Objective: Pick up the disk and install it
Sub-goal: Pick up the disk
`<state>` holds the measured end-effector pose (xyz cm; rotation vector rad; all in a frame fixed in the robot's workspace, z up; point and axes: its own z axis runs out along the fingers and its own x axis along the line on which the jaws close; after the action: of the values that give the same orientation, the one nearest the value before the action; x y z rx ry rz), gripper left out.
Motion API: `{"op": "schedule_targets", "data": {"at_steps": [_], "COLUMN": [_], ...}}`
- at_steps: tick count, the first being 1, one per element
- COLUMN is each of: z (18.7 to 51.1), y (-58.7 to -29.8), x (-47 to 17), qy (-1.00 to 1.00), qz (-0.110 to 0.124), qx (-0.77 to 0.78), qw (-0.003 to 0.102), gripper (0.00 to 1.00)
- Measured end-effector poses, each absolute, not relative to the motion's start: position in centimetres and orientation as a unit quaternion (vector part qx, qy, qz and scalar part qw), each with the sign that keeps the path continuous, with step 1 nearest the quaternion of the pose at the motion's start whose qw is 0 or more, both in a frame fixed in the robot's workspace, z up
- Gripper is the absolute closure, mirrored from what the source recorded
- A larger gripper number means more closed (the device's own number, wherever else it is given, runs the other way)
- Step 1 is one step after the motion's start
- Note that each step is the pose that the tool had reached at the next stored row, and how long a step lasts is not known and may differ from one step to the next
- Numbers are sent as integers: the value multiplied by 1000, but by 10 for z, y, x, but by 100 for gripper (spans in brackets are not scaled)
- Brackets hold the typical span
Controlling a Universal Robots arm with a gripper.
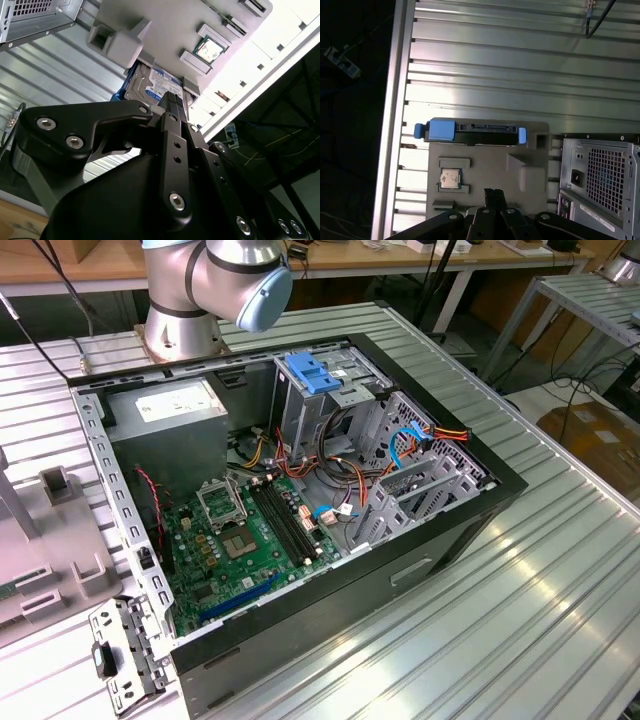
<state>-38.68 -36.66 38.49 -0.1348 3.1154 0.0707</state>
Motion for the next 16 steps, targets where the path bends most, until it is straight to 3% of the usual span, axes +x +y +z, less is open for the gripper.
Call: {"op": "schedule_targets", "data": {"at_steps": [16], "z": [385], "y": [-367], "x": [-387], "qy": [996], "qz": [23], "qx": [-90], "qw": [10], "gripper": [89]}}
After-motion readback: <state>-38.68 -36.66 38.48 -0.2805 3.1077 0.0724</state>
